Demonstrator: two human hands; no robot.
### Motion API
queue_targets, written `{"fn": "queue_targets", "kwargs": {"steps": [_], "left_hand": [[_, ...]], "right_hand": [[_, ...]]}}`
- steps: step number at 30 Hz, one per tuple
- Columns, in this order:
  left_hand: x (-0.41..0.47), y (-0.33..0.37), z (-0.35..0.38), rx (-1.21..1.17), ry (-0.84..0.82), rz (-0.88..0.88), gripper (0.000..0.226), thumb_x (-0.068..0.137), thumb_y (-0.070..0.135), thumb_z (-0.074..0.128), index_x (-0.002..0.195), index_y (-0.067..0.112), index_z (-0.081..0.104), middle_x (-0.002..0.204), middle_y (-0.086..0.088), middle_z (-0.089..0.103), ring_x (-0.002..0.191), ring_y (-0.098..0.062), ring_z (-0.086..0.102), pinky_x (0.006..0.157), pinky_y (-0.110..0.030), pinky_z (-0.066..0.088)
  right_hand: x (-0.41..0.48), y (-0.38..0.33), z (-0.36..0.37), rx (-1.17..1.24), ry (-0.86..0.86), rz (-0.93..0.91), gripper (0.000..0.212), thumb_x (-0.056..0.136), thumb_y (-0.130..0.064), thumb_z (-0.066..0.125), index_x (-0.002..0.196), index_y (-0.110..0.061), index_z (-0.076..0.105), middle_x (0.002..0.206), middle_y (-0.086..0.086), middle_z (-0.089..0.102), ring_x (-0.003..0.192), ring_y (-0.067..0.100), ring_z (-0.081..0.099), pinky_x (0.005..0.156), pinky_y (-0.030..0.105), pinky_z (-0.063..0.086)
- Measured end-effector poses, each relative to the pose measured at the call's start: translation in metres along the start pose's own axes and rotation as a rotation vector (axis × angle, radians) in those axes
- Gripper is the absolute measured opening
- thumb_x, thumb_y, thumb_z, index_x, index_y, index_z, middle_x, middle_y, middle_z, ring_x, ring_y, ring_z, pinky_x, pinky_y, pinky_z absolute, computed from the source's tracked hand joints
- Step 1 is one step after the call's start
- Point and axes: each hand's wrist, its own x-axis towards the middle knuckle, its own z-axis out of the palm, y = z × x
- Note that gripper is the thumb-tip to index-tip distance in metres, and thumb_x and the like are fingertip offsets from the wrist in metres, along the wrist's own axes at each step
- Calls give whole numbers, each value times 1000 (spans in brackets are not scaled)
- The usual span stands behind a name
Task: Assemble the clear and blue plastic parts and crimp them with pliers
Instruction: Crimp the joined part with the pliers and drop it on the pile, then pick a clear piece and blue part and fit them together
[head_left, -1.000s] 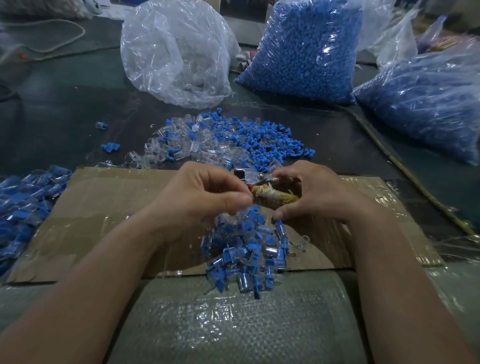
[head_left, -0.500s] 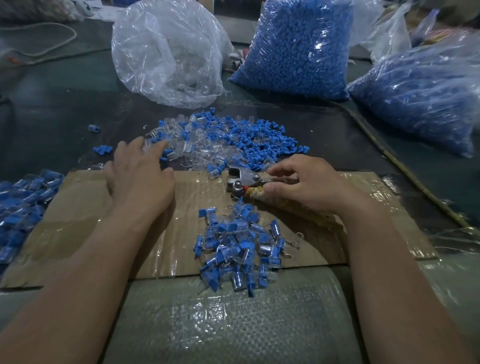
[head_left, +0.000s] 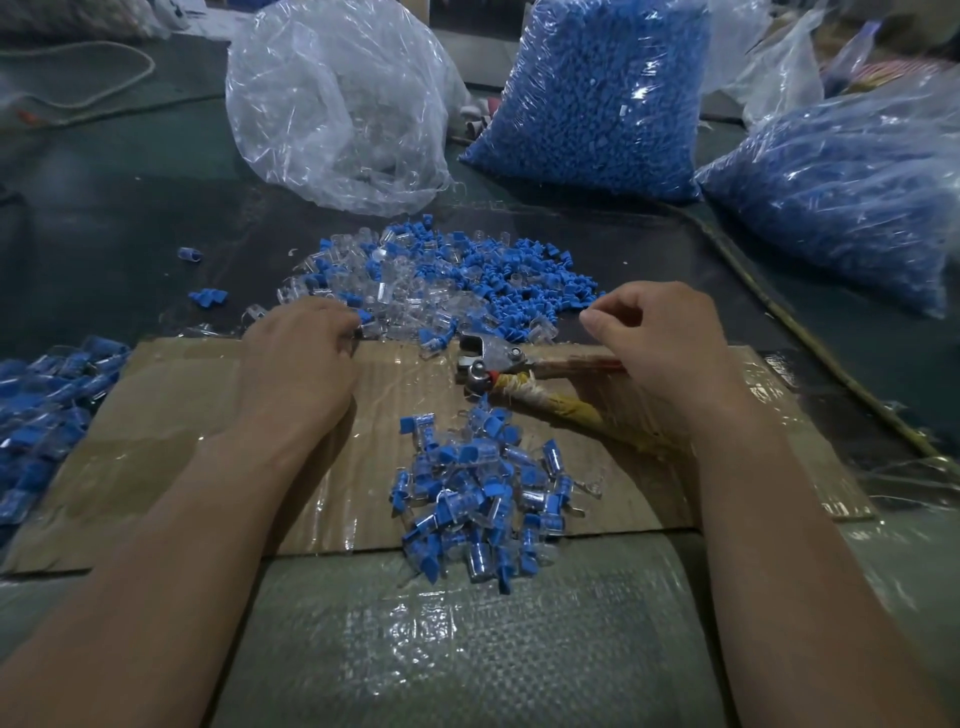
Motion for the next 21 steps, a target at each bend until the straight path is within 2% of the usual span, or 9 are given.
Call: {"fn": "queue_targets", "kwargs": {"steps": [5,11,14,16,18,21], "left_hand": [[-2,1,1,-50,16,46,28,87,3,57,112,11,67,119,-10,63,114,-28,52,98,-42,39],[-3,0,2,-115,35,-2,21,88,9,61,102,20,71,107,-6,68,100,-25,60,90,-41,46],[-4,0,2,-145,57,-9,20,86,8,63,101,17,71,102,-8,68,94,-24,60,86,-39,47],[-3,0,2,-149,115,-10,27,82,6,66,108,14,68,100,-8,61,91,-20,52,82,-35,42],[-3,-1,2,-117,138,-43,40,80,8,66,119,16,61,105,-7,51,96,-19,45,84,-33,36],[-2,-2,4,-27,30,-95,44,86,19,59,130,18,53,127,-13,50,118,-28,44,97,-42,34]], "right_hand": [[1,3,1,-5,46,47,17,88,-31,60,92,-18,71,67,-16,52,71,7,52,69,27,40],[3,4,2,8,89,102,15,88,-29,60,90,-18,70,75,-6,60,76,12,56,70,29,43],[5,6,3,30,99,136,10,87,-29,61,83,-22,68,67,-12,56,70,10,55,68,27,40],[5,6,5,36,87,143,9,87,-29,61,79,-26,63,65,-17,53,66,5,52,66,26,38],[5,6,7,32,72,139,8,87,-29,61,80,-26,64,64,-17,52,67,6,52,66,26,39],[5,6,10,21,64,121,11,87,-29,61,85,-21,69,63,-17,51,65,6,51,66,26,38]]}}
